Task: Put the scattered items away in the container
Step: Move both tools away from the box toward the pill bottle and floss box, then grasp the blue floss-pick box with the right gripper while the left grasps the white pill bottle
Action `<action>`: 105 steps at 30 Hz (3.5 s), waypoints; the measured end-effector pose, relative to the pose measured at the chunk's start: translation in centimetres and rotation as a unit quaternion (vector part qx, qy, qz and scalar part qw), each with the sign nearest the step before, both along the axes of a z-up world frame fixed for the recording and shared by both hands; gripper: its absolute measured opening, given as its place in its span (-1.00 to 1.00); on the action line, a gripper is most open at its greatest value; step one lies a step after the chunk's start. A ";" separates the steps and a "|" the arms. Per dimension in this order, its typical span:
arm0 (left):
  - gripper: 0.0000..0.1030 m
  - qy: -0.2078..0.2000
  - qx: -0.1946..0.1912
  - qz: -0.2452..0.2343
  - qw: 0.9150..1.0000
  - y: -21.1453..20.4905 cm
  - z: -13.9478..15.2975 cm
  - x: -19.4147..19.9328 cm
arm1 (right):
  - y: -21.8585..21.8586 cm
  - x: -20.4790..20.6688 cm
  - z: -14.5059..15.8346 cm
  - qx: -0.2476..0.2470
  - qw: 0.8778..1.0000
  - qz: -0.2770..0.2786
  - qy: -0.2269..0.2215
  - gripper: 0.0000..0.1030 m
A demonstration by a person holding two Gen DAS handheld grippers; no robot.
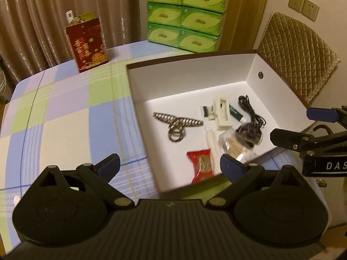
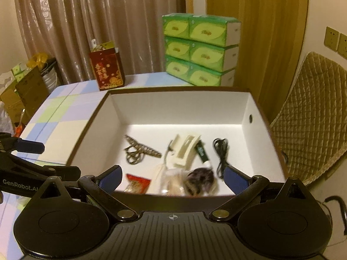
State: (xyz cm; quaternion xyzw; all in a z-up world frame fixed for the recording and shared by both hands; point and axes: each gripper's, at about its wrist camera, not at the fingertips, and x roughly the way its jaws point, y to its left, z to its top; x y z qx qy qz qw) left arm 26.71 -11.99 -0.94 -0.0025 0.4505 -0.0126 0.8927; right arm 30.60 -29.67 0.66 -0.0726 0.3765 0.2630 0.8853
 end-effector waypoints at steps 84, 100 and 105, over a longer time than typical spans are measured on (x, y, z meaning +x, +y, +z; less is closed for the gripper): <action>0.86 0.110 -0.006 0.171 0.979 31.1 -9.6 -17.2 | 30.3 -15.9 -13.9 -0.063 0.963 0.247 0.087 0.75; 0.79 0.110 -0.013 0.142 0.984 31.7 -10.6 -14.7 | 30.6 -14.2 -15.4 -0.085 0.967 0.230 0.065 0.07; 0.64 0.083 -0.008 0.102 0.991 31.1 -10.7 -13.0 | 28.1 -12.6 -15.1 -0.091 0.977 0.180 0.076 0.07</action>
